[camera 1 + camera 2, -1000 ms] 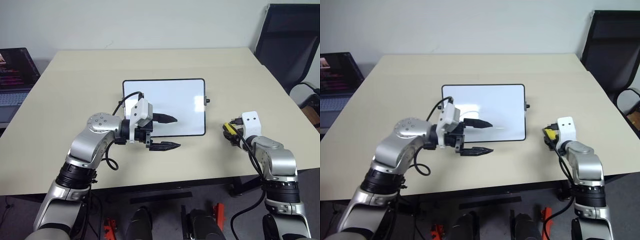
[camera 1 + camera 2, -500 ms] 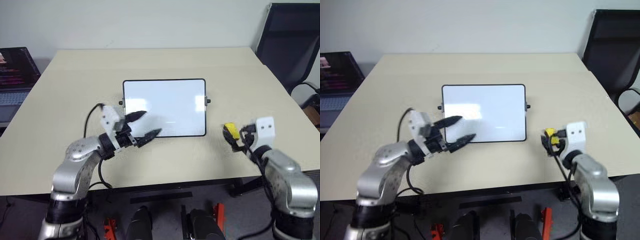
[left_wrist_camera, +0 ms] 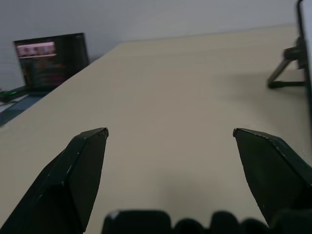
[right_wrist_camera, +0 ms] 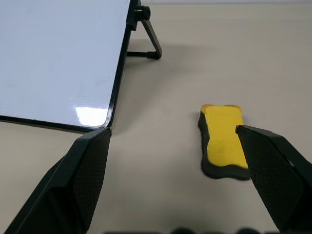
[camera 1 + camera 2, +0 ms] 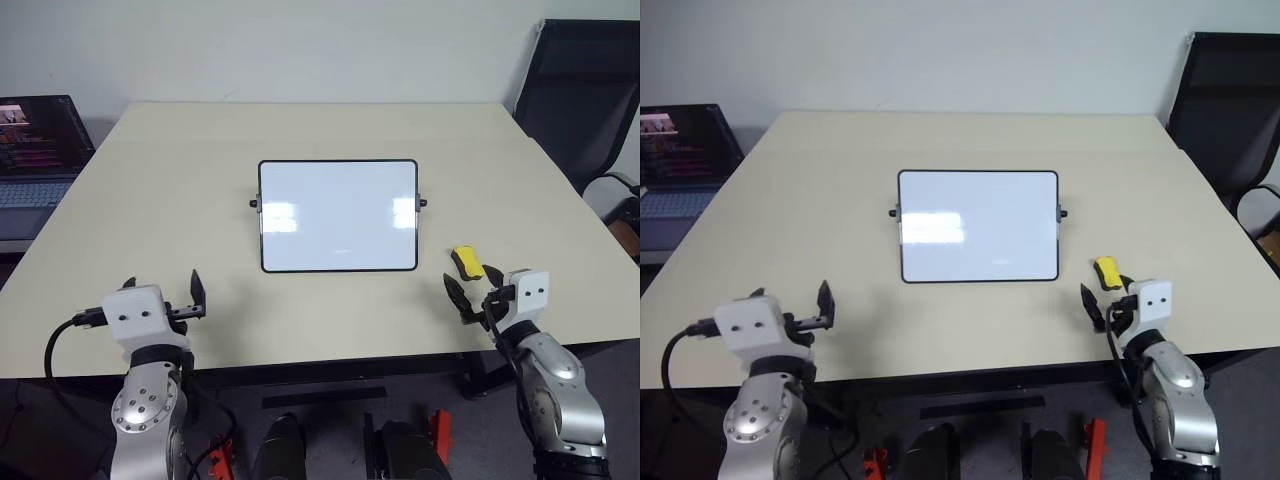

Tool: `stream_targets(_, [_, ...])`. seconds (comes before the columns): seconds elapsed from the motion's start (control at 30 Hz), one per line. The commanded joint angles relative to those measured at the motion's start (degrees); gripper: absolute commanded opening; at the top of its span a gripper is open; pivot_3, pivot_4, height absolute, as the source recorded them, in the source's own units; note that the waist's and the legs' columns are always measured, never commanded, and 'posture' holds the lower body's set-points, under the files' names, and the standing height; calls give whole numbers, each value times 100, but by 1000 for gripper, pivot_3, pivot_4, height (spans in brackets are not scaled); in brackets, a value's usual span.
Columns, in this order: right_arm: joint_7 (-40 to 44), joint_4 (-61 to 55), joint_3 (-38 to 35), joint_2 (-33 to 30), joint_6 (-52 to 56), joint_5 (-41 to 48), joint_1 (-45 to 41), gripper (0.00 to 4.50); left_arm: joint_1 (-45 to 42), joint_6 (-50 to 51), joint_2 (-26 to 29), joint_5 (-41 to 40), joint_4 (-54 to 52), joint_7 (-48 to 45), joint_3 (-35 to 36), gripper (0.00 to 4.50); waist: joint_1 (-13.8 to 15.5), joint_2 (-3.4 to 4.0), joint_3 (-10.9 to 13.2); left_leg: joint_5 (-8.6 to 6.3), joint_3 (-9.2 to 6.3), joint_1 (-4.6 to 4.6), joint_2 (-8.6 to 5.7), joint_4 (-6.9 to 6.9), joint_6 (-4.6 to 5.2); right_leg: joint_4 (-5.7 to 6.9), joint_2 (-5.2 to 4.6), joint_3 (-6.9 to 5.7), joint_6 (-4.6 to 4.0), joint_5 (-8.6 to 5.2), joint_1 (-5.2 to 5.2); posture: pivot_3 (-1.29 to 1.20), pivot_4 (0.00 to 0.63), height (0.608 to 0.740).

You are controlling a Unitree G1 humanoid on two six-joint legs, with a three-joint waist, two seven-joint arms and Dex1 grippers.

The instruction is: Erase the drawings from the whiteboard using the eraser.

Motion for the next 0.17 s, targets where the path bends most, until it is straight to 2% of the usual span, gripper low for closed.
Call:
stream_targets(0.03, [115, 34, -122, -253, -141, 138, -299, 4470, 176, -149, -73, 135, -343, 4, -289, 4500, 3, 0, 0, 0, 0, 0, 0, 0, 0, 0, 0, -1, 0, 0, 0, 0, 150, 740])
stream_targets(0.17, [129, 213, -84, -493, -27, 178, -658, 4470, 94, -202, 63, 127, -182, -113, -386, 4500, 7, 0, 0, -2, 0, -4, 4, -12, 5, 11, 8, -8, 2, -1, -8, 0, 150, 740])
